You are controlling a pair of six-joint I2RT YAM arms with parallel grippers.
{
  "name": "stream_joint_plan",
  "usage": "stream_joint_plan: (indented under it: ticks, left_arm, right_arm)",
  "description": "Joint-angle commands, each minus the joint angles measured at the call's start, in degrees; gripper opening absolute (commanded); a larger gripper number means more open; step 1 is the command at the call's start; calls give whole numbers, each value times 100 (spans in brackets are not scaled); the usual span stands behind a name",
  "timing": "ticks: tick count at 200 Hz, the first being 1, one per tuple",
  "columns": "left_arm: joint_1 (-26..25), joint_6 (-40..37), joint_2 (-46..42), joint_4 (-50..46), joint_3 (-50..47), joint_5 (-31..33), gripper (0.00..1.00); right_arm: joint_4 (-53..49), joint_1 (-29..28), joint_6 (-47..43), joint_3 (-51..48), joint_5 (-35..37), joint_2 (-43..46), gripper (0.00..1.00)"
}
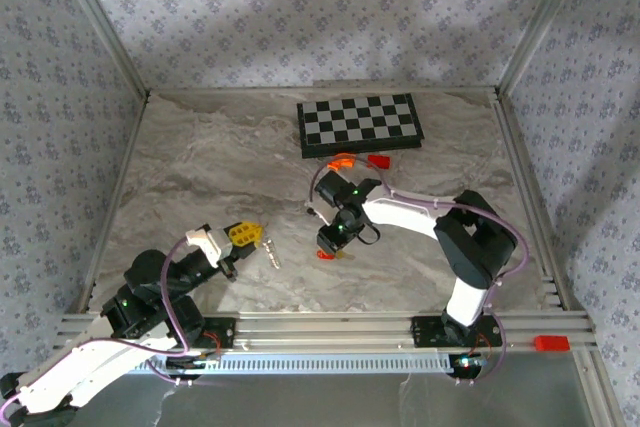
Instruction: Put the keys on the keyring
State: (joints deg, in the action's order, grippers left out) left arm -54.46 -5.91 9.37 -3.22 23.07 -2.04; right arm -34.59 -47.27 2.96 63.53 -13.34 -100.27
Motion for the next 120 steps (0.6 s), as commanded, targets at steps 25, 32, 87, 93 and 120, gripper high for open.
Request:
stream_joint_plan:
  ticks: [25, 32, 87, 93, 120]
  left_arm:
    - [-30, 73, -65, 314, -72, -51, 0]
    - [-27, 64, -34, 308, -75, -50, 0]
    - [-28, 46, 43, 322, -52, -148, 0]
    - [-26, 46, 47, 322, -48, -156, 0]
    - [-30, 38, 48, 322, -48, -157, 0]
  right_arm:
    - [-436, 204, -202, 110, -452, -89, 36]
    - [-383, 249, -170, 79, -580, -109, 36]
    - [-289, 511, -112, 52, -1012, -347, 30]
    - [-305, 530, -120, 54, -1025, -369, 30]
    - [-295, 556, -156, 55, -1106, -410, 28]
